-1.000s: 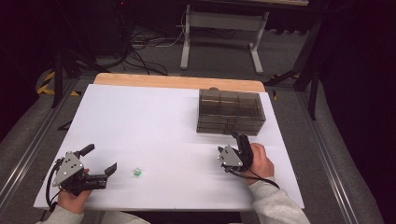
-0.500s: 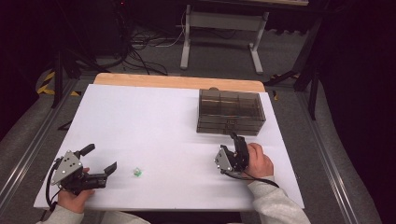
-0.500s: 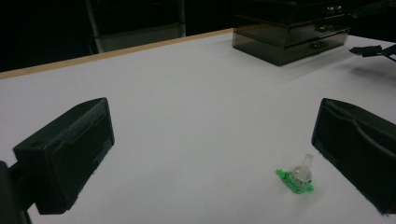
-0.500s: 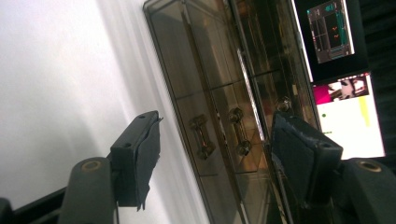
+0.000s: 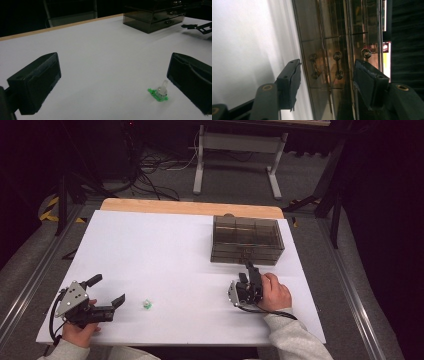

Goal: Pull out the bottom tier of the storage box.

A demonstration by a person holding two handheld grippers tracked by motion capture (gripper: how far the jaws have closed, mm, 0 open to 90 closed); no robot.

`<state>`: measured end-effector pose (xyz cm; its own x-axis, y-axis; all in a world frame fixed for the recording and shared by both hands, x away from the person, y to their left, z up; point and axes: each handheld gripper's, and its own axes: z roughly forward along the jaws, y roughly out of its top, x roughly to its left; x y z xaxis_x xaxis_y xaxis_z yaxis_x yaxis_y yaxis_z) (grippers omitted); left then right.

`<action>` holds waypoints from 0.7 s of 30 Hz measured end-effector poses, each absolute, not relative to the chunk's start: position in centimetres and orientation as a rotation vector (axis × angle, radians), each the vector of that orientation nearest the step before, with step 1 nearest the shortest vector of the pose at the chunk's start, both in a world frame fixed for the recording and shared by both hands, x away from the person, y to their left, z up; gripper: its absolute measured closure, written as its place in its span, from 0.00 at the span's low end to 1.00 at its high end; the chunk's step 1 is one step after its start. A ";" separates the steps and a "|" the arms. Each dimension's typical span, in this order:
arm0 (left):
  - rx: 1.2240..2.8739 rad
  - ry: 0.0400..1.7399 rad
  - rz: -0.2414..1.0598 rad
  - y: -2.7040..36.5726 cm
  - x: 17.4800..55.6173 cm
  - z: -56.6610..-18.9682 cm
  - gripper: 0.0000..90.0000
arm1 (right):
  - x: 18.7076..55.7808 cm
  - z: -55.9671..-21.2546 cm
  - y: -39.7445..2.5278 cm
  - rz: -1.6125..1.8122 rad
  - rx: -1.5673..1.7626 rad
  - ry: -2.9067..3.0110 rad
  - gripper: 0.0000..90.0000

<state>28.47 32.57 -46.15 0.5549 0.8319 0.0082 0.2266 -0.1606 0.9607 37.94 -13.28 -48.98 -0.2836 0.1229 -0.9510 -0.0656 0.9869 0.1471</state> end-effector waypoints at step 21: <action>1.677 0.886 0.698 32.5 28.3 -46.0 0.00 | 38.8 -50.6 -12.8 0.041 -0.030 1.813 0.57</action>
